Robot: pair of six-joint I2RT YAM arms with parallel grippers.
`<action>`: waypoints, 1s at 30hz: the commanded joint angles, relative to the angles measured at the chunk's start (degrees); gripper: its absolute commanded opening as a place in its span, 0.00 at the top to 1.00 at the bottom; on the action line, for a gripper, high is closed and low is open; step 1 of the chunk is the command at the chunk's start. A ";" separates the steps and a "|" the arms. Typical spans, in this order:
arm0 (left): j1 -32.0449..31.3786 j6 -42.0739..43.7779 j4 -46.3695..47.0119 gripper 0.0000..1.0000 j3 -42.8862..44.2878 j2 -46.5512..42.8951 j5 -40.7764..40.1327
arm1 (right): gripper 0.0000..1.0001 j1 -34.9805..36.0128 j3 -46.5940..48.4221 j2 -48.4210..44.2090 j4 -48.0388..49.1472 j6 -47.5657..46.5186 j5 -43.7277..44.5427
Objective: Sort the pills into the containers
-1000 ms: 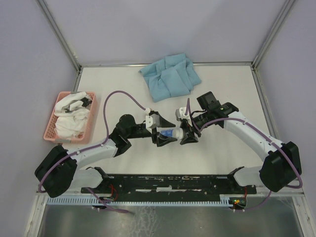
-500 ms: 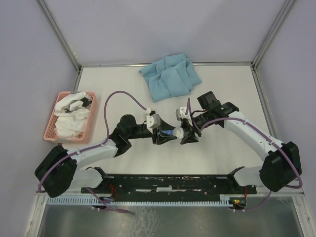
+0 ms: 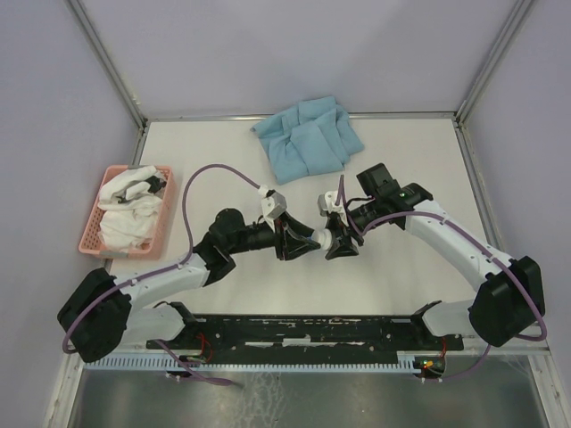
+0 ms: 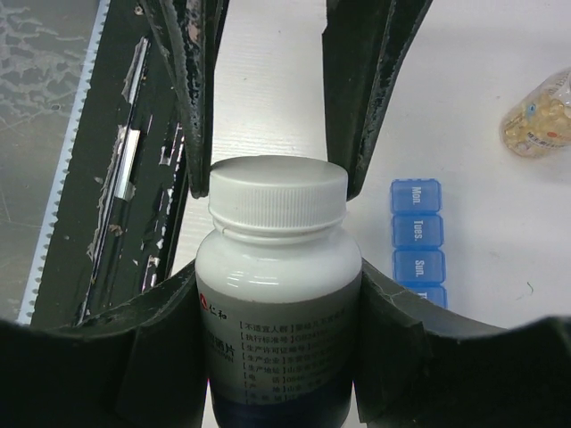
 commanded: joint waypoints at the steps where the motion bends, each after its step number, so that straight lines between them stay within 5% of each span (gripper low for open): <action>1: -2.06 -17.82 -1.02 0.96 2.90 -3.08 -9.50 | 0.99 0.20 2.06 0.31 1.06 0.67 -0.47; 7: -4.97 -33.54 -22.09 0.97 8.39 -5.12 -25.18 | 0.99 0.16 1.96 0.91 2.19 2.35 0.37; 14: -6.72 -42.93 -25.89 0.89 10.45 -3.35 -27.63 | 0.99 0.15 2.09 1.40 2.42 3.03 1.03; 16: -6.75 -42.73 -26.71 0.75 10.78 -3.37 -27.63 | 0.99 0.18 2.13 1.38 2.40 3.05 1.28; 19: -6.70 -41.54 -26.32 0.37 10.09 -5.22 -28.57 | 0.99 0.19 2.12 1.40 2.44 3.05 1.26; 22: -6.75 -39.71 -25.68 0.11 8.45 -8.22 -29.79 | 0.99 0.13 2.12 1.48 2.31 3.05 1.02; 25: -6.75 -37.87 -25.58 0.02 6.22 -11.09 -30.41 | 0.99 0.16 2.20 1.51 2.10 2.88 0.59; 30: -6.70 -26.48 -21.34 0.01 -0.49 -16.71 -24.05 | 0.99 0.19 2.29 1.42 1.62 2.36 -0.04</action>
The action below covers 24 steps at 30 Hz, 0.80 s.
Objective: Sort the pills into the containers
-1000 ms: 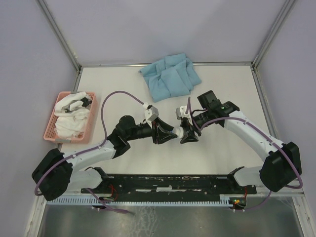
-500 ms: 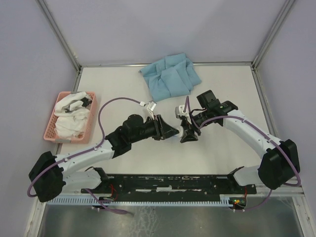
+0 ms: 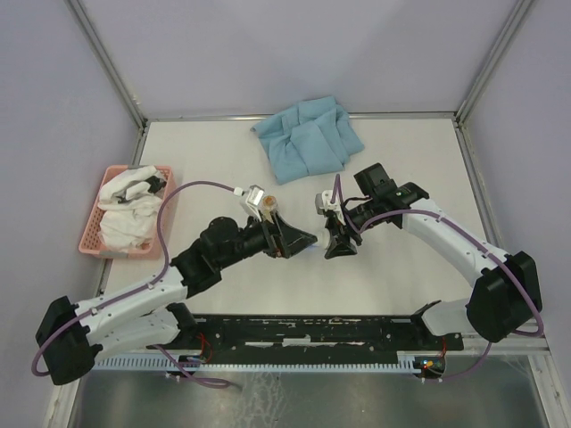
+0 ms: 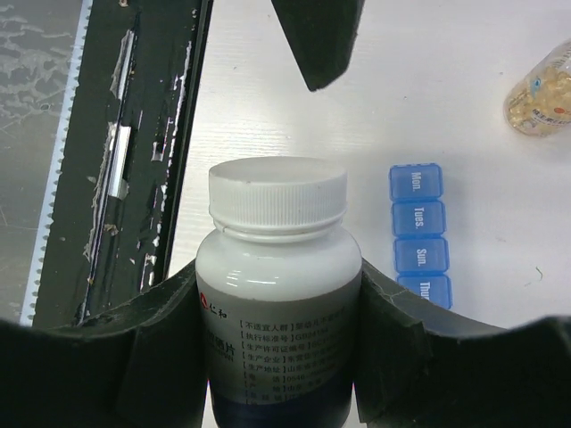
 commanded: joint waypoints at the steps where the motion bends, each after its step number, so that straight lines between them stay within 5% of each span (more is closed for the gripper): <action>1: -0.32 17.20 7.39 0.02 -6.35 -4.89 6.19 | 0.99 0.11 2.26 -0.13 0.49 -0.33 -2.25; 7: -0.30 47.46 22.15 0.01 -20.19 -11.74 8.34 | 0.99 0.16 2.13 -0.29 0.15 -0.81 -2.91; 12: -0.11 60.56 38.34 0.01 -24.59 -8.70 10.47 | 0.99 0.14 2.20 0.01 -0.14 -1.25 -2.93; 20: 6.47 57.45 32.04 0.00 -9.25 4.95 30.20 | 0.99 0.18 2.30 0.03 -0.76 -1.79 -3.35; 24: 7.13 57.15 32.41 0.02 -6.55 8.70 31.75 | 0.99 0.13 2.34 -0.32 -0.80 -1.93 -3.34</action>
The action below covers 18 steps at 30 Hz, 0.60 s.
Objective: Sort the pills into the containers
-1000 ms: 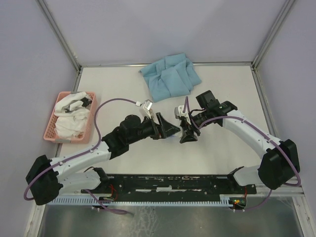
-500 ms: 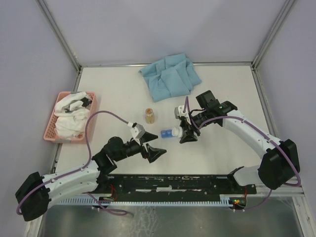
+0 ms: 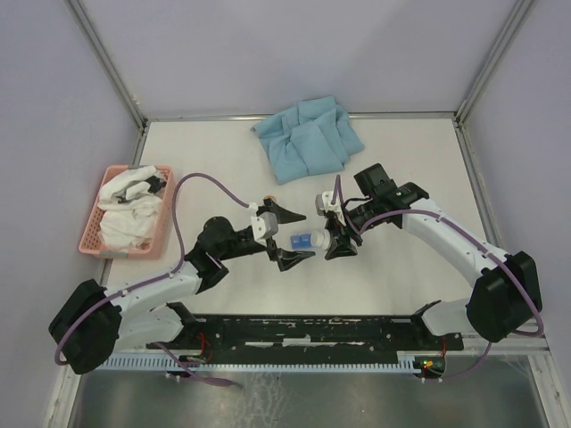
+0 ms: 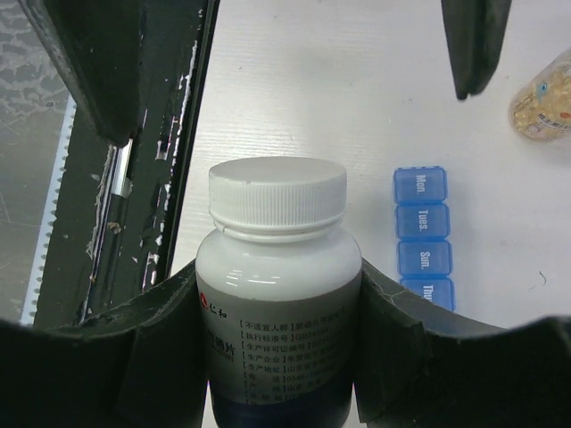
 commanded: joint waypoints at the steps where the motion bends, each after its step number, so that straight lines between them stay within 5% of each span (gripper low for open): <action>1: 0.79 1.99 2.90 0.04 3.78 3.44 7.41 | 0.99 0.11 2.38 -0.39 -0.15 -0.94 -2.60; 18: 1.22 -0.20 2.09 0.22 7.99 10.56 9.58 | 0.99 0.16 2.51 -0.77 -0.65 -1.21 -3.02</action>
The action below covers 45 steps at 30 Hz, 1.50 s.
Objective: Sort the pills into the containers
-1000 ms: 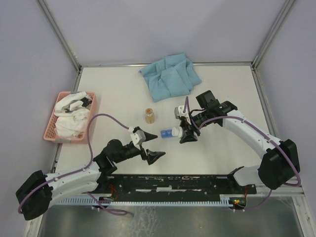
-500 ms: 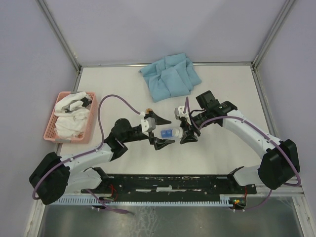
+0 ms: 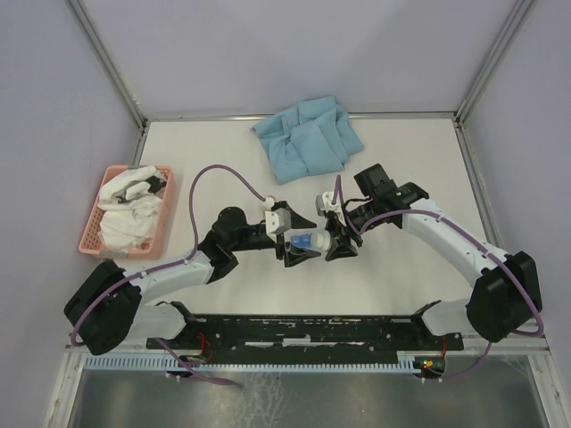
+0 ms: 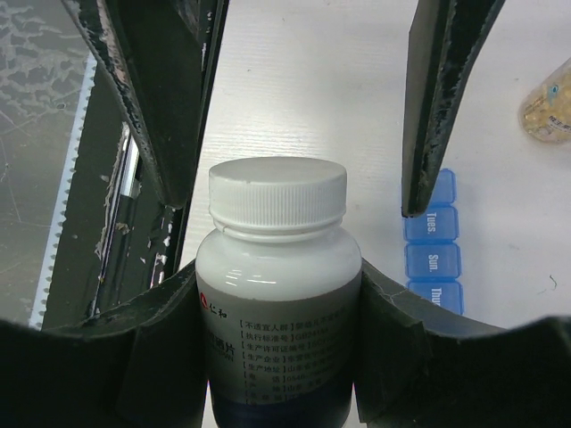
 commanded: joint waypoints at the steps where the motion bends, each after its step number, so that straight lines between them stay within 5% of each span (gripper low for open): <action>1: 0.41 -0.50 2.30 0.23 2.67 0.65 0.67 | 0.99 0.18 2.55 -0.78 0.19 -1.06 -2.26; 23: 0.35 -3.66 3.03 0.33 1.40 -1.34 -1.98 | 0.99 0.14 2.52 -0.28 0.20 -1.14 -2.29; 34: 0.32 -5.31 2.40 0.59 1.35 -1.41 -1.76 | 0.99 0.18 2.52 -0.33 0.03 -1.17 -2.30; 41: -0.20 -24.73 2.90 0.80 1.00 -2.09 -8.56 | 0.99 0.13 2.27 -0.30 2.55 1.74 0.32; 45: -0.65 -42.21 -10.16 0.88 3.08 -4.92 -22.16 | 0.99 0.13 2.20 0.03 3.73 3.35 1.49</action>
